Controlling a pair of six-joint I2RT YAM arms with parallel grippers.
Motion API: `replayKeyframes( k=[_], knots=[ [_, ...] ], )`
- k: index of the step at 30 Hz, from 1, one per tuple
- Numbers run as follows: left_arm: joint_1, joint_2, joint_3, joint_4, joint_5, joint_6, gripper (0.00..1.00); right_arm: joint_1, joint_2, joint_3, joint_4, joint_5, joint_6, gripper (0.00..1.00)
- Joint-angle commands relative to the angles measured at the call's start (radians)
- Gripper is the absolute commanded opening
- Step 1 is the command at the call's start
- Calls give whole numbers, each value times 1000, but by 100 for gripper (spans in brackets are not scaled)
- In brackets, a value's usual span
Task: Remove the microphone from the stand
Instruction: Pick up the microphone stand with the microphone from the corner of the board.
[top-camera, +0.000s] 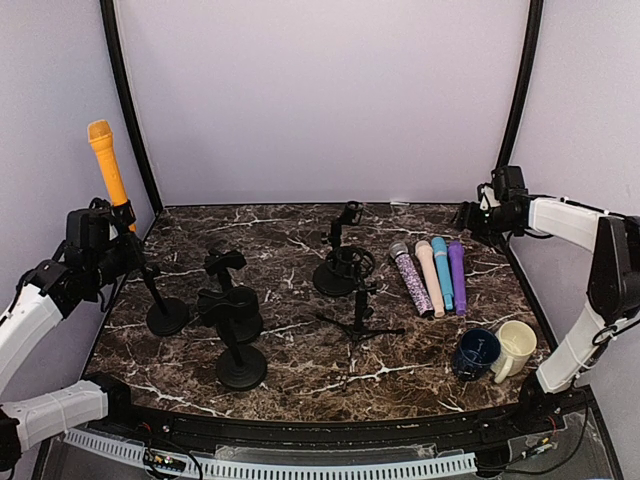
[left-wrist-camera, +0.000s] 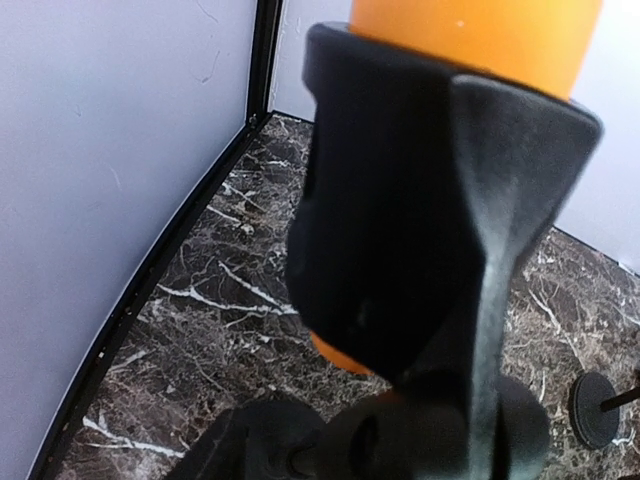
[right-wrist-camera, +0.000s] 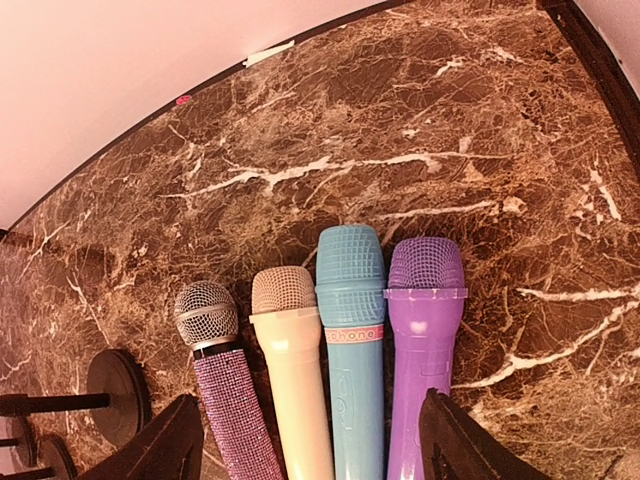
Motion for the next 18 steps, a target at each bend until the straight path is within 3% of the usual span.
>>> replayKeyframes(
  k=[1,6,11,18],
  knots=[
    [12,-20,-55,142,14,56,47,-4,-26,-7,27,-16,17,75],
    [12,-69,-121,235,43,142,38,-4,-29,4,11,-1,16,75],
    [12,-99,-146,260,58,264,21,-4,-38,9,14,-2,27,75],
    [12,-95,-139,265,61,301,5,-4,-56,4,7,1,23,75]
  ],
)
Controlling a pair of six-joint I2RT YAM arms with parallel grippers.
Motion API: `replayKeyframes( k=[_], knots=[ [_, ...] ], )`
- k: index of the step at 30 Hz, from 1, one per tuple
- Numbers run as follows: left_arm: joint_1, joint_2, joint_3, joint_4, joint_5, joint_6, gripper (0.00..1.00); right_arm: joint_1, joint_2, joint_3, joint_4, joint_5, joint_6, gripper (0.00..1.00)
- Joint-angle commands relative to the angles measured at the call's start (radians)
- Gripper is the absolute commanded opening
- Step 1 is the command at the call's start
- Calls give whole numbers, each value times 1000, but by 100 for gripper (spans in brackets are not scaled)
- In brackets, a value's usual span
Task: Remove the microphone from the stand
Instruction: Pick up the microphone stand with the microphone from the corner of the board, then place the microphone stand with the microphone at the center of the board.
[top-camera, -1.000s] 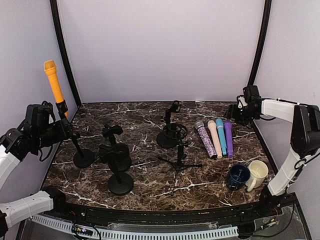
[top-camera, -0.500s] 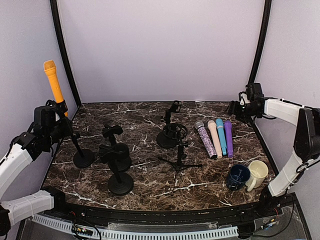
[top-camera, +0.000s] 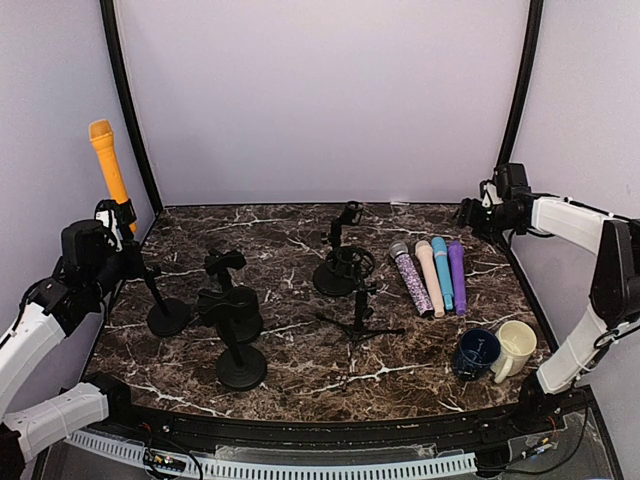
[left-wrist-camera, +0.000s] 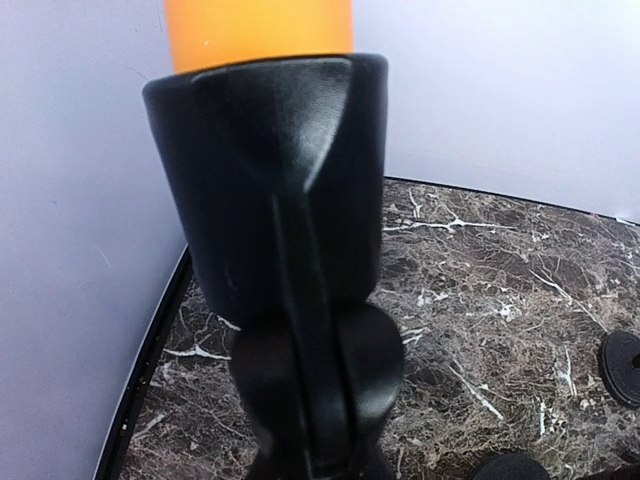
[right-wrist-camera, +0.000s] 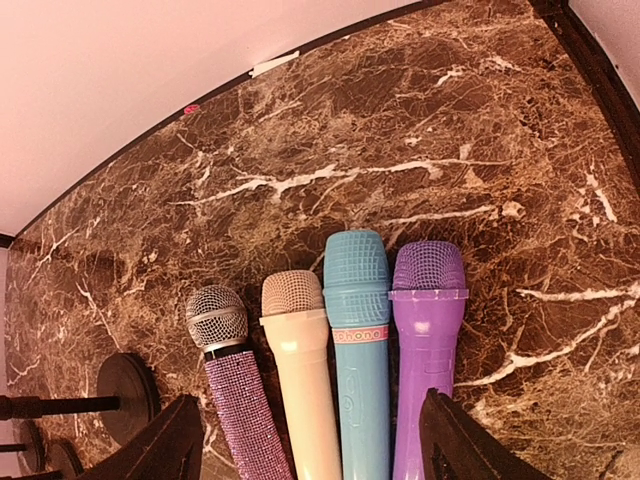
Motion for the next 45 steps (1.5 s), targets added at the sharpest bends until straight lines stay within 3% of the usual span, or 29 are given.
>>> replayKeyframes(
  k=[1,9,16,24,34,45],
  knots=[
    [2,-5,0,62,18,52,3,-4,-36,4,4,1,3,75],
    [2,14,40,125,48,152,0,-4,-54,-15,4,12,-4,75],
    [2,216,226,184,49,205,0,-4,-73,-18,28,6,7,75],
    [2,457,390,396,291,245,0,-4,-97,-1,9,22,-4,75],
    [-5,714,518,663,766,222,0,-4,-110,8,13,23,1,75],
    [-143,840,577,751,952,216,0,-4,-129,6,28,-9,0,76]
  ],
)
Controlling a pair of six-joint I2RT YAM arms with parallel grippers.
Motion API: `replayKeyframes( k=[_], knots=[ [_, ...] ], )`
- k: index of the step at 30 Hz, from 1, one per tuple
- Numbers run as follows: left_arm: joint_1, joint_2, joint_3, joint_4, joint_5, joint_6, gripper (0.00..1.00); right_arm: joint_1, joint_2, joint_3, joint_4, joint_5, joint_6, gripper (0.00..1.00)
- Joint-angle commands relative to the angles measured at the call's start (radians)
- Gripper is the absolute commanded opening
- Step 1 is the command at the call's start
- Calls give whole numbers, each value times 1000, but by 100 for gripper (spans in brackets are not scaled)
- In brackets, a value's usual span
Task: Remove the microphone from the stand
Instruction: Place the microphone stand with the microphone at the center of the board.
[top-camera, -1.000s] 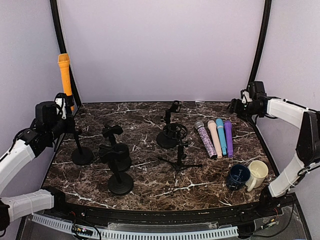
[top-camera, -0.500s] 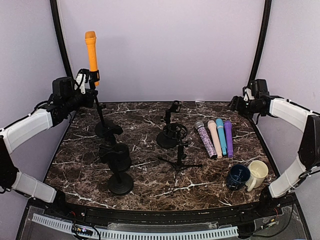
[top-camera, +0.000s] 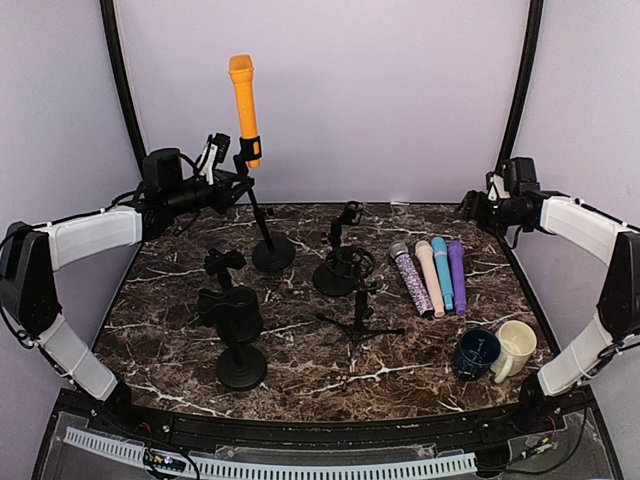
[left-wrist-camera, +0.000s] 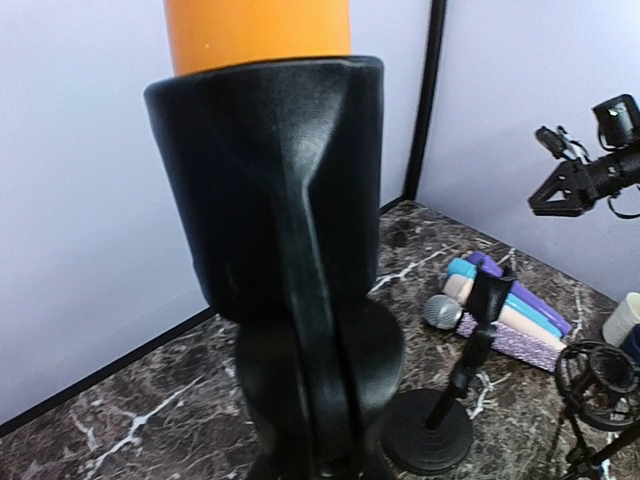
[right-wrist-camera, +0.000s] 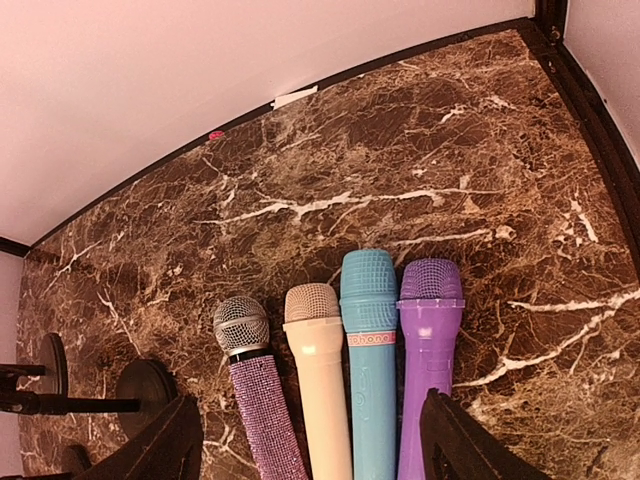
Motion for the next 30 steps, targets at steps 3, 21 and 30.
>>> replayKeyframes(
  k=[3,21,30],
  knots=[
    [-84,-23,45,180,162,-14,0,-3,-48,7,54,-49,5,75],
    [-122,-31,-24,11,264,77,0,92,-64,6,102,-99,5,76],
    [-122,6,-50,-6,276,112,0,174,-113,-22,192,-183,-4,78]
  ],
)
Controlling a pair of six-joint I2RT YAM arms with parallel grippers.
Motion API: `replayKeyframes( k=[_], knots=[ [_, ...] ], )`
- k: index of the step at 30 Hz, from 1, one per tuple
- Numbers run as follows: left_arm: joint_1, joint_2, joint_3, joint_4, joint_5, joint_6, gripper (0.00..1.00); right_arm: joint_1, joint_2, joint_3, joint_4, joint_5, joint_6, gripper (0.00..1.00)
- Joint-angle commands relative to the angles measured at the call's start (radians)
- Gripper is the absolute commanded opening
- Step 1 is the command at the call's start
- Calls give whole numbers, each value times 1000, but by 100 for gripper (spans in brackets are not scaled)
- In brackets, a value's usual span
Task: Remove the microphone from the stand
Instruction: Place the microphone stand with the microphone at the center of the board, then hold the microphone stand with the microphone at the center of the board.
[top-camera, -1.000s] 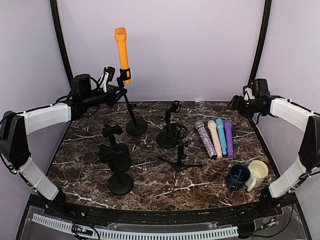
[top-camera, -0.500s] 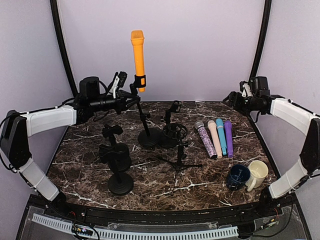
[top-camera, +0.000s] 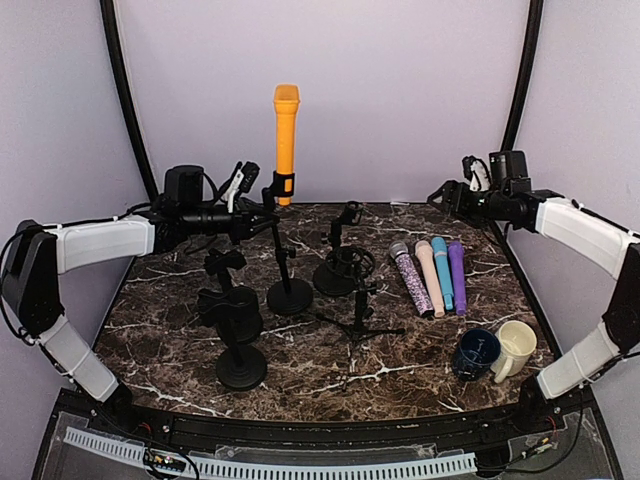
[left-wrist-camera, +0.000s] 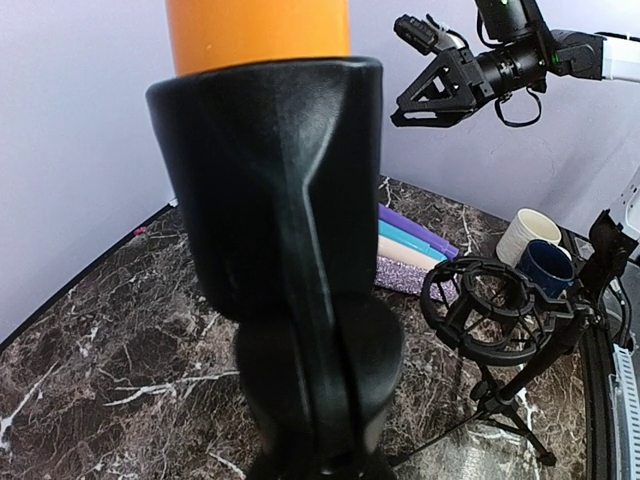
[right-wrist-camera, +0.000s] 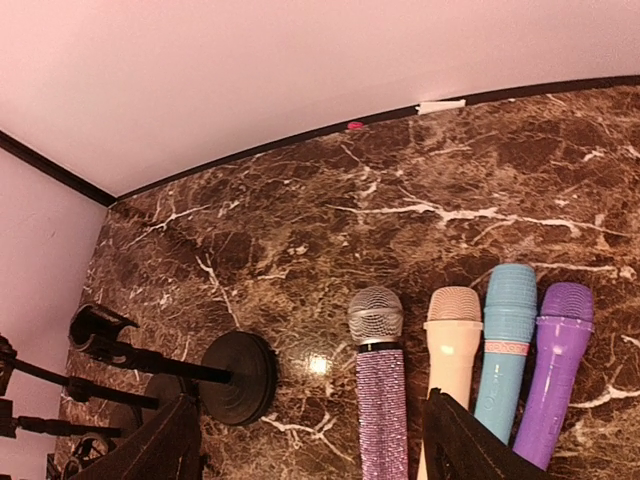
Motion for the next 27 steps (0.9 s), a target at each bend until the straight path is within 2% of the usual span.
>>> replayKeyframes(
  k=[1,4,6,8,9,16,17,22,27],
  knots=[
    [1,-8,8,59,57,42,0,49,-73,-20,114,-80,-17,78],
    [1,4,19,29,65,57,5,94,-100,-28,149,-110,-42,79],
    [1,6,24,11,67,72,12,129,-116,-31,168,-132,-61,79],
    [1,5,26,-13,58,87,22,167,-123,-35,189,-145,-80,79],
    [1,4,26,-20,52,93,31,186,-123,-35,197,-150,-86,79],
    [-2,-18,26,-59,32,115,56,302,-80,-12,237,-163,-119,78],
    [-3,-30,26,-60,27,114,64,318,-71,-3,233,-157,-130,78],
    [-4,-90,48,-86,17,94,88,382,-27,43,199,-119,-174,79],
    [-12,-120,107,-146,-5,58,93,419,-3,44,205,-87,-180,79]
  ],
)
